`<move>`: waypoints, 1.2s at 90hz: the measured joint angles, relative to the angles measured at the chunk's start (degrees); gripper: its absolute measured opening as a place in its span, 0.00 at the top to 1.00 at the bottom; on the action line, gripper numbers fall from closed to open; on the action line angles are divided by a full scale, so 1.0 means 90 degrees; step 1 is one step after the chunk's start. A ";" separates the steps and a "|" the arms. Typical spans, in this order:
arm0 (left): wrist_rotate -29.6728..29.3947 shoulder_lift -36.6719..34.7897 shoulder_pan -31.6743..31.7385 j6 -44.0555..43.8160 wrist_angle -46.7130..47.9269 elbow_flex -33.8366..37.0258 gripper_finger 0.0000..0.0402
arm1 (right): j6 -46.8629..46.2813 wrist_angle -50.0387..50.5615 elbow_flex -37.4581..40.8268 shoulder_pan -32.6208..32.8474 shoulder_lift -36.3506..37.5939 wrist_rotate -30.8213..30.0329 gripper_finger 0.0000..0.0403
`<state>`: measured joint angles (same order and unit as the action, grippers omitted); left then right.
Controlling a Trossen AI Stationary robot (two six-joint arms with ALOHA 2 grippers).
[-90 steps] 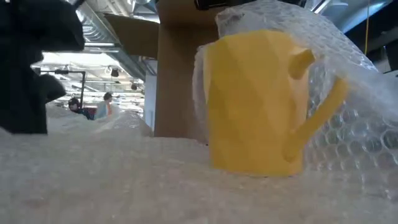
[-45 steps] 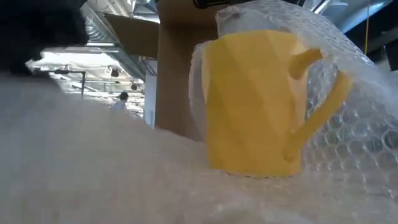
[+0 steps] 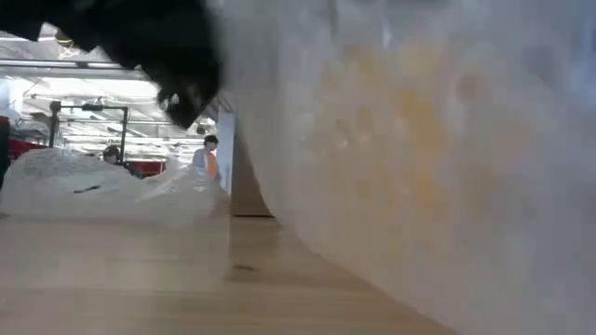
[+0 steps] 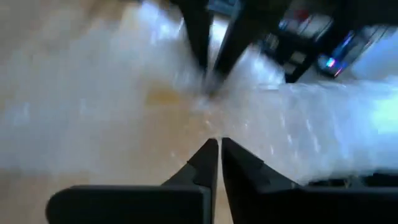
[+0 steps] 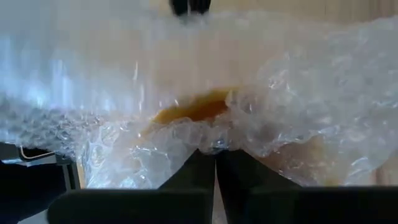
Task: Wrap mug
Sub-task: Wrap the yellow mug with the right transparent bubble wrap
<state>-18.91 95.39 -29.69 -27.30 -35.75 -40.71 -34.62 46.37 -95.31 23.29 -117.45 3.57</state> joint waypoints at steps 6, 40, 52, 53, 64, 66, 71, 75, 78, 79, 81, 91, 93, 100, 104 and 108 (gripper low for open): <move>0.0002 0.0000 0.0078 0.0084 -0.0099 0.0000 1.00 | -0.0001 0.0005 0.0000 0.0000 0.0000 0.0000 1.00; 0.0002 0.0007 0.0344 0.0076 -0.0246 0.0000 1.00 | -0.0187 0.1070 -0.0450 0.0136 0.0010 -0.0166 1.00; 0.0002 0.0007 0.0363 0.0115 -0.0328 0.0000 1.00 | -0.0195 0.1739 -0.1036 0.0195 0.0015 -0.0407 1.00; 0.0002 0.0007 0.0364 0.0123 -0.0332 0.0000 1.00 | -0.0194 0.1760 -0.1088 0.0208 0.0015 -0.0425 1.00; 0.0002 0.0066 0.0359 0.0211 -0.0628 0.0000 1.00 | -0.0180 0.2015 -0.1607 0.0253 0.0022 -0.0518 1.00; 0.0003 0.0094 0.0359 0.0239 -0.0712 0.0000 1.00 | -0.0185 0.2093 -0.1685 0.0257 0.0022 -0.0543 1.00; 0.0014 0.0189 0.0363 0.0296 -0.0920 -0.0015 1.00 | -0.0273 0.2303 -0.1892 0.0291 0.0017 -0.0644 1.00; 0.0025 0.0282 0.0371 0.0342 -0.0990 -0.0068 1.00 | -0.0339 0.2532 -0.2061 0.0325 0.0017 -0.0760 1.00; 0.0034 0.0358 0.0378 0.0353 -0.0987 -0.0116 1.00 | -0.0402 0.2755 -0.2205 0.0367 0.0017 -0.0918 1.00; 0.0039 0.0386 0.0384 0.0352 -0.0983 -0.0134 1.00 | -0.0424 0.2827 -0.2255 0.0386 0.0017 -0.0986 1.00; 0.0061 0.0441 0.0399 0.0339 -0.0975 -0.0169 1.00 | -0.0445 0.2953 -0.2350 0.0429 0.0017 -0.1147 1.00; 0.0251 0.0751 0.0483 0.0249 -0.0969 -0.0352 1.00 | -0.0487 0.3229 -0.2756 0.0680 0.0017 -0.2026 1.00; 0.0283 0.0806 0.0490 0.0250 -0.0967 -0.0388 1.00 | -0.0489 0.3205 -0.2811 0.0720 0.0017 -0.2156 1.00; 0.0339 0.0954 0.0523 0.0249 -0.0946 -0.0510 1.00 | -0.0452 0.3044 -0.2877 0.0831 0.0019 -0.2247 1.00; 0.0361 0.0974 0.0527 0.0249 -0.0952 -0.0562 1.00 | -0.0428 0.2953 -0.2835 0.0854 0.0019 -0.2069 1.00; 0.0364 0.0974 0.0539 0.0263 -0.0956 -0.0570 1.00 | -0.0420 0.2797 -0.2722 0.0854 0.0019 -0.1836 1.00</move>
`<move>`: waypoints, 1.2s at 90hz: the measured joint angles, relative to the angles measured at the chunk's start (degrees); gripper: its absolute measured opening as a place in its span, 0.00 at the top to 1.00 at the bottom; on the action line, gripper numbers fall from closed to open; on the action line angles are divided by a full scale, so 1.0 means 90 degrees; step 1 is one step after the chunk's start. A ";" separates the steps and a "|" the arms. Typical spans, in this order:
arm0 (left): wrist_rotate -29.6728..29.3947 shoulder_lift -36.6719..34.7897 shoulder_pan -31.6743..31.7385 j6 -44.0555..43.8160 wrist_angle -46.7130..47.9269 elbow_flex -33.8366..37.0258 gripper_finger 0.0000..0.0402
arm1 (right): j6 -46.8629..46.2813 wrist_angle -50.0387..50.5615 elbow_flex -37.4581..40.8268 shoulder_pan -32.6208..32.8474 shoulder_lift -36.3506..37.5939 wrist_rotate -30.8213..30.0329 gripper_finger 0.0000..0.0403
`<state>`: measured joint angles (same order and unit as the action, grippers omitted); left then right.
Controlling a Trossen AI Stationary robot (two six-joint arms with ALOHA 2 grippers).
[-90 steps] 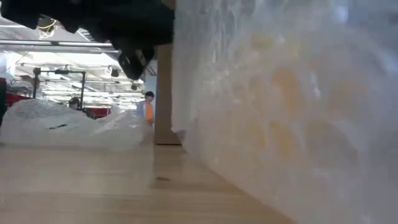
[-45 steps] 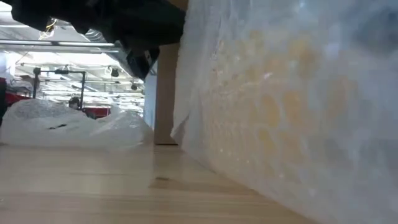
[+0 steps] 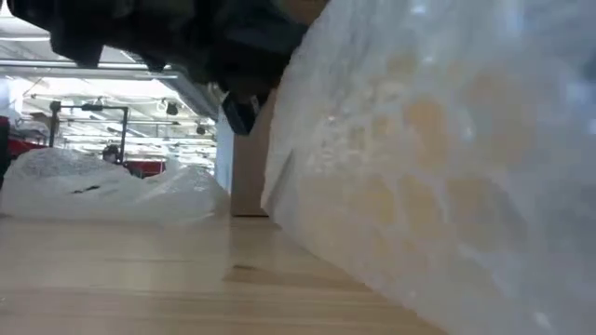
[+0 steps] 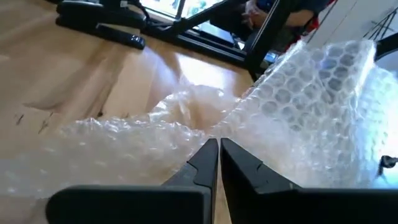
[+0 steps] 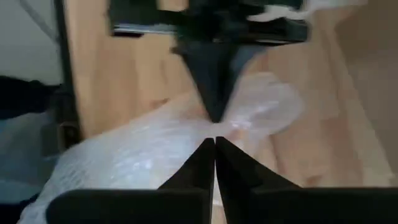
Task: Wrap mug
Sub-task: Wrap the yellow mug with the right transparent bubble wrap
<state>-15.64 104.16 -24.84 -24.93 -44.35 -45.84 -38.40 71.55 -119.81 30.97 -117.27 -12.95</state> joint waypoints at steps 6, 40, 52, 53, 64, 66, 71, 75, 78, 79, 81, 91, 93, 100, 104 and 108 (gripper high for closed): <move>0.0006 -0.0033 0.0010 0.0077 -0.0013 -0.0019 1.00 | 0.0002 -0.0232 0.0269 -0.0021 0.0000 0.0271 1.00; -0.0196 -0.0817 -0.0153 0.0301 0.1382 -0.0020 1.00 | 0.0214 -0.1925 0.2138 -0.0439 -0.0015 0.1127 1.00; -0.0932 -0.1419 -0.0611 -0.0104 0.3074 -0.0013 1.00 | 0.0320 -0.2677 0.2628 -0.0590 -0.0015 0.1637 1.00; -0.0984 -0.1459 -0.0657 -0.0150 0.3164 -0.0013 1.00 | 0.0321 -0.2724 0.2664 -0.0595 -0.0015 0.1673 1.00; -0.1277 -0.1609 -0.1112 -0.0565 0.3653 -0.0020 1.00 | 0.0322 -0.2863 0.2977 -0.0697 -0.0015 0.1881 1.00; -0.1294 -0.1574 -0.1174 -0.0675 0.3731 -0.0020 1.00 | 0.0325 -0.2885 0.3025 -0.0714 -0.0015 0.1911 1.00; -0.1293 -0.1436 -0.1276 -0.0915 0.3867 -0.0020 1.00 | 0.0344 -0.2927 0.3128 -0.0752 -0.0010 0.2028 1.00; -0.1303 -0.1305 -0.1301 -0.1089 0.3991 -0.0015 1.00 | 0.0381 -0.2926 0.3171 -0.0759 -0.0010 0.2117 1.00; -0.1312 -0.1198 -0.1286 -0.1204 0.4027 -0.0013 1.00 | 0.0472 -0.2929 0.3181 -0.0759 -0.0010 0.2145 1.00; -0.1314 -0.1160 -0.1277 -0.1214 0.4024 -0.0013 1.00 | 0.0496 -0.2937 0.3181 -0.0757 -0.0010 0.2150 1.00; -0.1321 -0.1086 -0.1257 -0.1264 0.4001 -0.0013 1.00 | 0.0549 -0.2958 0.3186 -0.0754 -0.0007 0.2162 1.00; -0.1301 -0.0728 -0.1100 -0.1296 0.3658 -0.0013 1.00 | 0.0656 -0.3154 0.3195 -0.0750 -0.0010 0.2288 1.00; -0.1292 -0.0661 -0.1059 -0.1241 0.3559 -0.0013 1.00 | 0.0658 -0.3167 0.3196 -0.0754 -0.0010 0.2304 1.00; -0.1211 -0.0456 -0.0900 -0.0978 0.3149 -0.0013 1.00 | 0.0695 -0.3166 0.3196 -0.0754 -0.0010 0.2354 1.00; -0.1109 -0.0360 -0.0791 -0.0813 0.2922 -0.0013 1.00 | 0.0707 -0.3170 0.3196 -0.0754 -0.0010 0.2386 1.00; -0.0997 -0.0268 -0.0675 -0.0713 0.2735 -0.0013 1.00 | 0.0709 -0.3179 0.3196 -0.0752 -0.0010 0.2397 1.00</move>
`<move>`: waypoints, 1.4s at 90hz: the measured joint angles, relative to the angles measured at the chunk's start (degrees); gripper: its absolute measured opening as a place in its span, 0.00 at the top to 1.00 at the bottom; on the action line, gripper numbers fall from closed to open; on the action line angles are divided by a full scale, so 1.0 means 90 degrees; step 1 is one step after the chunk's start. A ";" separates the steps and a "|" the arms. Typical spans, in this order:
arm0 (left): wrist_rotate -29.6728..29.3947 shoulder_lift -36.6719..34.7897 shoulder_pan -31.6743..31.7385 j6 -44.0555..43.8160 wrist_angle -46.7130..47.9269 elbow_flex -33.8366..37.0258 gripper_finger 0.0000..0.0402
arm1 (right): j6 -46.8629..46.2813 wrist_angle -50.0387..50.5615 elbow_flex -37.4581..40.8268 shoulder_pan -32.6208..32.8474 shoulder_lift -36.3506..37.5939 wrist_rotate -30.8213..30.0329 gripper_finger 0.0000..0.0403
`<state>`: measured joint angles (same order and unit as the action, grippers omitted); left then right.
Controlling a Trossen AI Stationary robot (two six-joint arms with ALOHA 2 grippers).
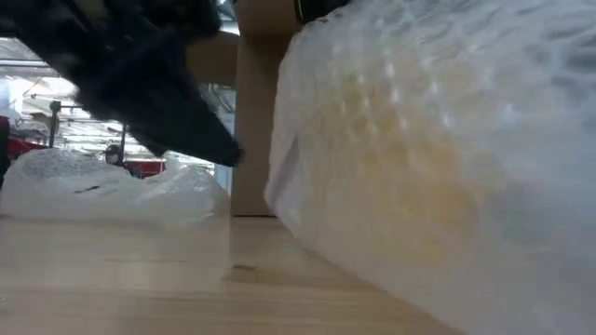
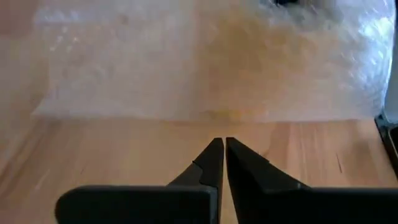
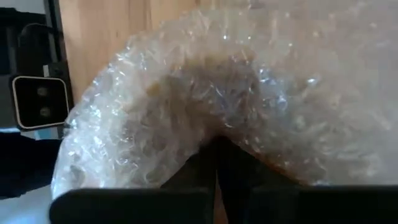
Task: Wrap mug
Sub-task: Wrap the yellow mug with the right transparent bubble wrap
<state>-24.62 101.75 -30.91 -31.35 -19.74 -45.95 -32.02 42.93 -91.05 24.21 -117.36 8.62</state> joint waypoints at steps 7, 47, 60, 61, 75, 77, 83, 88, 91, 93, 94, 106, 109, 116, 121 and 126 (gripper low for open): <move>0.0077 0.0147 0.0172 0.0040 -0.0173 0.0000 1.00 | 0.0005 -0.0032 0.0000 0.0002 0.0000 0.0001 1.00; -0.0190 -0.0167 0.0190 0.1551 -0.1682 0.0005 1.00 | 0.0178 -0.0094 0.0002 0.0010 -0.0002 0.0155 1.00; 0.0125 -0.0182 0.0212 0.1723 -0.2153 0.0005 1.00 | 0.0255 -0.0099 0.0002 0.0007 -0.0002 0.0118 1.00; 0.0159 -0.0182 0.0212 0.1732 -0.2195 0.0005 1.00 | 0.0256 -0.0099 0.0002 0.0007 -0.0002 0.0117 1.00; 0.0706 -0.0174 0.0238 0.2025 -0.2755 0.0012 1.00 | 0.0394 -0.0147 0.0000 0.0009 -0.0002 0.0105 1.00; 0.0759 -0.0166 0.0255 0.1998 -0.2756 0.0010 1.00 | 0.0419 -0.0177 0.0000 0.0012 -0.0002 0.0103 1.00; 0.0884 -0.0131 0.0317 0.1747 -0.2706 0.0006 1.00 | 0.0423 -0.0211 0.0000 0.0011 -0.0002 0.0054 1.00; 0.0979 -0.0023 0.0359 0.1539 -0.2729 -0.0011 1.00 | 0.0425 -0.0231 0.0000 0.0003 -0.0005 -0.0004 1.00; 0.1042 0.0057 0.0376 0.1489 -0.2785 -0.0017 1.00 | 0.0426 -0.0256 -0.0018 0.0002 -0.0008 -0.0012 1.00; 0.1098 0.0106 0.0380 0.1462 -0.2791 -0.0017 1.00 | 0.0426 -0.0257 -0.0033 -0.0002 -0.0012 -0.0019 1.00; 0.1127 0.0131 0.0383 0.1447 -0.2795 -0.0017 1.00 | 0.0426 -0.0255 -0.0037 -0.0009 -0.0012 -0.0027 1.00; 0.1221 0.0312 0.0376 0.1364 -0.2914 -0.0139 1.00 | 0.0426 -0.0235 -0.0049 -0.0054 -0.0011 -0.0076 1.00; 0.1262 0.0336 0.0376 0.1364 -0.2909 -0.0177 1.00 | 0.0424 -0.0198 -0.0049 -0.0063 0.0011 -0.0083 1.00; 0.1313 0.0350 0.0376 0.1363 -0.2643 -0.0261 1.00 | 0.0377 -0.0019 -0.0122 -0.0073 0.0034 -0.0162 1.00; 0.1316 0.0350 0.0383 0.1362 -0.2494 -0.0326 1.00 | 0.0370 0.0390 -0.0340 -0.0072 0.0034 -0.0311 1.00; 0.1336 0.0353 0.0393 0.1345 -0.2362 -0.0370 1.00 | 0.0365 0.0790 -0.0612 -0.0070 0.0037 -0.0463 1.00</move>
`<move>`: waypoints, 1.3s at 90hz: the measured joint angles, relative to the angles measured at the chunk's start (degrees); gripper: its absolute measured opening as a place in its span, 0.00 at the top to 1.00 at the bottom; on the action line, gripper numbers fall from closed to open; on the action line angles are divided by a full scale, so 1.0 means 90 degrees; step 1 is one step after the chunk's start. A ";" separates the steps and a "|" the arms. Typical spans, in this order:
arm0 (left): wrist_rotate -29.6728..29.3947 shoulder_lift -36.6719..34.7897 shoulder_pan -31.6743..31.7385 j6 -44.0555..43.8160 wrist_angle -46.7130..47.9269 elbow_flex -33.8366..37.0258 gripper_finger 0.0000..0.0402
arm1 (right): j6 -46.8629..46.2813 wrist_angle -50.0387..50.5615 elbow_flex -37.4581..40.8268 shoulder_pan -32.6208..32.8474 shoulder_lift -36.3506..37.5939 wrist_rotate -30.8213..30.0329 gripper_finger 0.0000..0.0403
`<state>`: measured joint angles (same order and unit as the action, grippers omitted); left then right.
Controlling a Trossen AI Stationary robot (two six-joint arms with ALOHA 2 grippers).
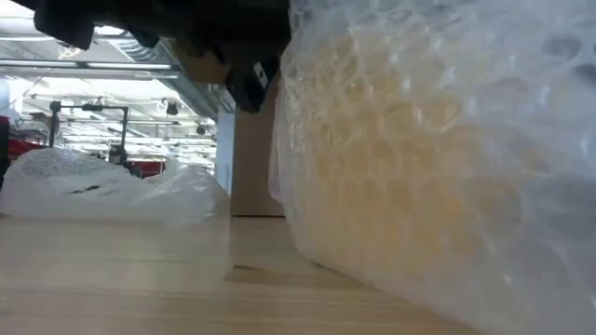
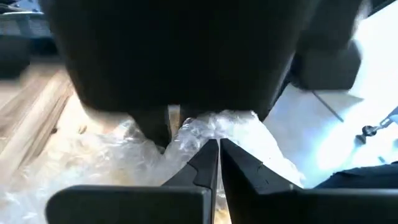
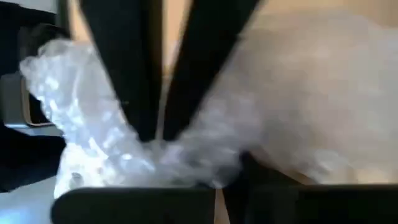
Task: Wrap mug
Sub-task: Wrap the yellow mug with the right transparent bubble wrap
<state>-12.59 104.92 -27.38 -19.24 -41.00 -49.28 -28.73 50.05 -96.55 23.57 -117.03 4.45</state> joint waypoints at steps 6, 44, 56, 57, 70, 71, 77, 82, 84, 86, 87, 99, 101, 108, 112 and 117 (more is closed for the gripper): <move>0.0006 0.0002 0.0000 -0.0077 0.0165 -0.0042 1.00 | -0.0004 0.0302 -0.0333 0.0007 0.0020 -0.0148 1.00; 0.0006 0.0005 0.0000 -0.0200 0.0477 -0.0103 1.00 | -0.1724 0.3552 -0.1902 0.0764 0.0045 -0.0932 1.00; 0.0006 0.0005 0.0000 -0.0200 0.0496 -0.0103 1.00 | -0.2622 0.3362 -0.1601 0.1286 0.0041 -0.0831 1.00; 0.0006 0.0005 0.0000 -0.0200 0.0500 -0.0103 1.00 | -0.2713 0.3353 -0.1574 0.1331 0.0041 -0.0843 1.00; 0.0006 0.0005 0.0000 -0.0215 0.0567 -0.0103 1.00 | -0.3964 0.2974 -0.1100 0.1853 0.0033 -0.1039 1.00; 0.0006 0.0005 0.0000 -0.0232 0.0582 -0.0103 1.00 | -0.4055 0.2926 -0.1060 0.1892 0.0033 -0.1050 1.00; 0.0006 0.0005 0.0000 -0.0311 0.0655 -0.0103 1.00 | -0.4624 0.2619 -0.0792 0.2104 0.0033 -0.1108 1.00; 0.0028 0.0005 0.0000 -0.0321 0.0683 -0.0103 1.00 | -0.4978 0.2103 -0.0559 0.2251 0.0033 -0.1235 1.00; 0.0041 0.0005 0.0000 -0.0321 0.0693 -0.0103 1.00 | -0.5094 0.1854 -0.0467 0.2297 0.0033 -0.1296 1.00; 0.0047 0.0005 0.0000 -0.0321 0.0706 -0.0103 1.00 | -0.5170 0.1610 -0.0375 0.2334 0.0033 -0.1370 1.00; 0.0048 0.0004 0.0000 -0.0322 0.0712 -0.0103 1.00 | -0.5209 0.1496 -0.0332 0.2350 0.0033 -0.1409 1.00; 0.0052 0.0002 0.0000 -0.0397 0.0756 -0.0103 1.00 | -0.5260 0.0492 -0.0144 0.2394 0.0021 -0.2273 1.00; 0.0052 0.0002 0.0000 -0.0429 0.0762 -0.0103 1.00 | -0.5238 0.0471 -0.0159 0.2378 0.0021 -0.2474 1.00; 0.0052 0.0000 0.0000 -0.0520 0.0768 -0.0103 1.00 | -0.5079 0.0609 -0.0242 0.2291 0.0021 -0.3047 1.00; 0.0055 0.0000 0.0000 -0.0544 0.0764 -0.0103 1.00 | -0.4985 0.0691 -0.0290 0.2218 0.0021 -0.3221 1.00; 0.0060 0.0000 -0.0007 -0.0559 0.0776 -0.0109 1.00 | -0.4777 0.0706 -0.0322 0.2108 0.0023 -0.3385 1.00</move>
<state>-12.05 104.92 -27.44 -24.27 -34.02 -50.26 -71.72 56.40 -99.45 42.54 -116.82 -26.02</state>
